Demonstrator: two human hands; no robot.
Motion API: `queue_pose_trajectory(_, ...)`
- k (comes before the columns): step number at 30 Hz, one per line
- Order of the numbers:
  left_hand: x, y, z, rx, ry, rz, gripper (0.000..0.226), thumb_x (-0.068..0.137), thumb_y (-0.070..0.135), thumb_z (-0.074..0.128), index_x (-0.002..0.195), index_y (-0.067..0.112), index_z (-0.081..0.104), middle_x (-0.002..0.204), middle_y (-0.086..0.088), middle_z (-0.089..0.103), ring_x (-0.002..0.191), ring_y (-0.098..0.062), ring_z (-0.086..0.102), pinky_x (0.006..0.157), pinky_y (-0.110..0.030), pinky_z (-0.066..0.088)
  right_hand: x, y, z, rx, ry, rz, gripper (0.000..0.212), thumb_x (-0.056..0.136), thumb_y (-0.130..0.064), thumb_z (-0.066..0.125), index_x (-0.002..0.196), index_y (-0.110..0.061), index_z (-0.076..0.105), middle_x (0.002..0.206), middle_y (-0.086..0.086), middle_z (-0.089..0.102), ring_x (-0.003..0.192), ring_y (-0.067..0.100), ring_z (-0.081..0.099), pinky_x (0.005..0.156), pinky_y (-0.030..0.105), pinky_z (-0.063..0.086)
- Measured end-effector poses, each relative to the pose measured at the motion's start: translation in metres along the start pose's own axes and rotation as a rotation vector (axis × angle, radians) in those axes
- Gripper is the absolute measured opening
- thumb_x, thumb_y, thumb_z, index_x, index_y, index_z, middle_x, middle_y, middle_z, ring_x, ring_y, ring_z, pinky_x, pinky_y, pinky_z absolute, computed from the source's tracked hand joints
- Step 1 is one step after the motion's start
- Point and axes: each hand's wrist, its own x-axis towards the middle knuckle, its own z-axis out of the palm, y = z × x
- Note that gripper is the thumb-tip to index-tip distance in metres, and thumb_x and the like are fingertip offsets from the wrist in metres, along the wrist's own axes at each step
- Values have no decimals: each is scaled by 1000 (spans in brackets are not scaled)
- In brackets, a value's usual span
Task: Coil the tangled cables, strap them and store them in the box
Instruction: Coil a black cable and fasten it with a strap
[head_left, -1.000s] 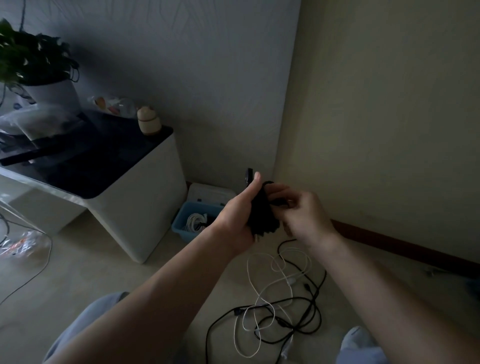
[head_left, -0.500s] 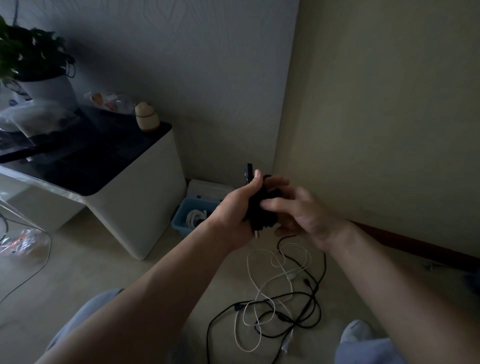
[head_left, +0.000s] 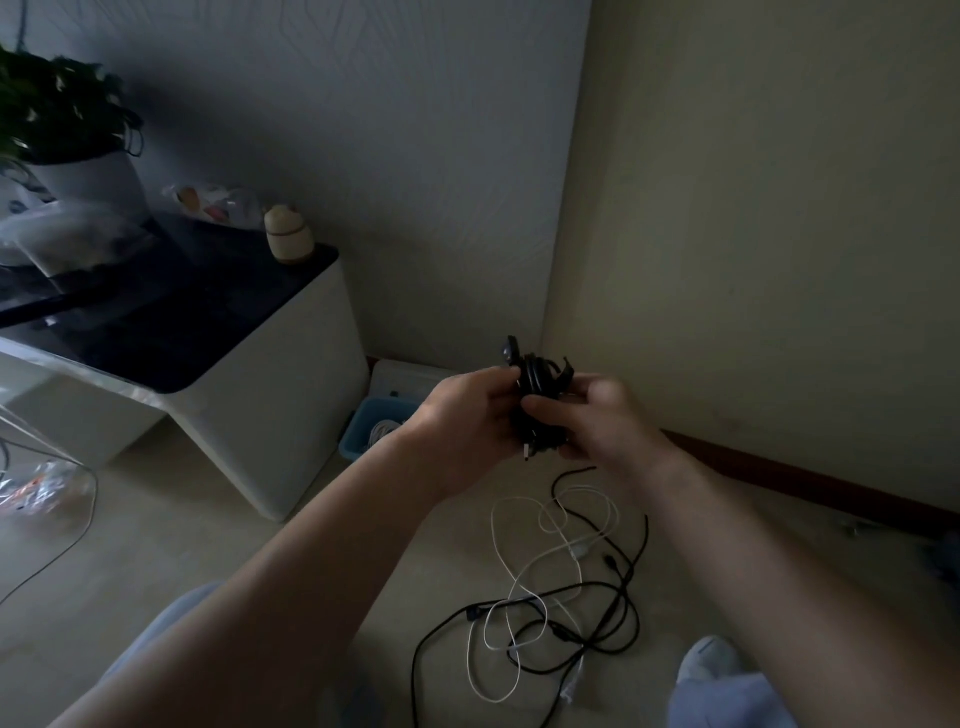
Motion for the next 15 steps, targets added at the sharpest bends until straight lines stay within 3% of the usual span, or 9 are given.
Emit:
queue_pose_trajectory(2, 0, -3, -1, 67, 49, 63, 29, 101, 6, 42, 114, 0, 68, 88, -11, 76, 68, -18, 73, 53, -25, 55, 3, 0, -2, 1, 15, 16, 11, 86, -15, 77, 96, -17, 73, 81, 1, 73, 69, 14, 64, 49, 21, 40)
queue_pose_trajectory(4, 0, -8, -5, 240, 139, 191, 26, 95, -7, 47, 105, 8, 65, 76, -5, 76, 65, -14, 73, 53, -24, 55, 7, 0, -4, 30, 45, 34, 14, 85, -14, 78, 96, -16, 71, 89, 7, 75, 75, 19, 68, 52, 23, 42)
queue_pose_trajectory(6, 1, -12, -11, 462, 185, 327, 38, 88, -14, 50, 102, 19, 61, 85, -7, 76, 75, -19, 75, 63, -32, 60, 9, -1, -6, 45, 59, 65, 23, 83, -14, 80, 102, -18, 67, 97, 8, 76, 75, 17, 69, 53, 24, 42)
queue_pose_trajectory(9, 0, -14, -17, 768, 113, 481, 45, 85, -11, 56, 93, 32, 66, 96, -2, 77, 87, -24, 75, 78, -42, 62, 10, -2, -9, 66, 49, 112, 37, 82, -13, 80, 110, -23, 59, 91, 2, 74, 62, 8, 66, 45, 19, 40)
queue_pose_trajectory(13, -3, -10, -20, 925, 82, 599, 28, 83, 6, 76, 91, 31, 67, 87, 11, 75, 78, -1, 71, 64, -11, 49, 10, 0, -21, 93, -42, 156, 41, 85, -14, 76, 121, -18, 57, 58, -5, 63, 40, 3, 50, 40, 19, 37)
queue_pose_trajectory(15, -3, -8, -21, 1018, 90, 624, 30, 81, 9, 80, 85, 36, 65, 84, 16, 72, 76, 2, 69, 63, -7, 45, 10, -1, -26, 101, -92, 167, 45, 82, -16, 78, 122, -16, 59, 56, -2, 57, 41, 5, 44, 40, 20, 38)
